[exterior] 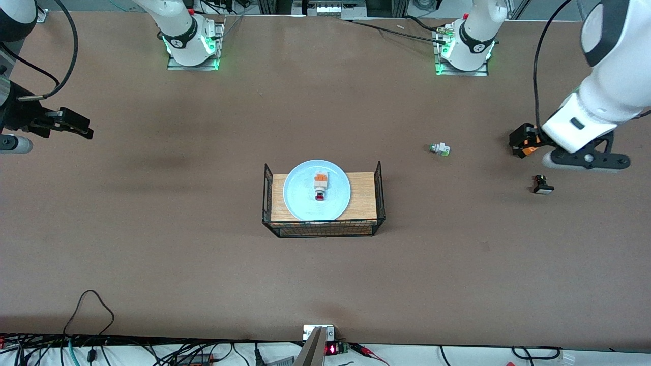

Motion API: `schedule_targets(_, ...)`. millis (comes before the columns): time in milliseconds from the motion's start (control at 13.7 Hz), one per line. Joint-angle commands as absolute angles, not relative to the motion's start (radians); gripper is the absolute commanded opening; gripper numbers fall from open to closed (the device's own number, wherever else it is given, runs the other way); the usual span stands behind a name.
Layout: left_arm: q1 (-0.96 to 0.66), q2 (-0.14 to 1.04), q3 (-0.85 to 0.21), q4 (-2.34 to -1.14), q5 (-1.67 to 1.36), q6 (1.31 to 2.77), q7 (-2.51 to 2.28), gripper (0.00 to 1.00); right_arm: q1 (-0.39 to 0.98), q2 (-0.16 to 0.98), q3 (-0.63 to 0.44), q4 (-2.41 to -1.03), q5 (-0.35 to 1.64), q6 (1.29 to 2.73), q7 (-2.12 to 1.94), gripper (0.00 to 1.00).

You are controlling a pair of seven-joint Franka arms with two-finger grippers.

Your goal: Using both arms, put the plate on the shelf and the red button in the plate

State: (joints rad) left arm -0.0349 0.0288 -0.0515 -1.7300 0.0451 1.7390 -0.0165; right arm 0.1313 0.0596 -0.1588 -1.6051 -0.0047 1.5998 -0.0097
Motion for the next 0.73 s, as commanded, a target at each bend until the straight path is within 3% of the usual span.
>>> schedule_targets(0,-0.058,-0.054,-0.003,-1.807,0.014,1.775,0.049,1.0,0.13,0.061,-0.156,-1.586,-0.002,1.58,-0.025,1.0)
schedule_targets(656,-0.072,-0.054,0.025,-1.783,0.063,1.72,0.052,1.0,0.135,0.058,-0.155,-1.585,-0.002,1.578,-0.032,1.0)
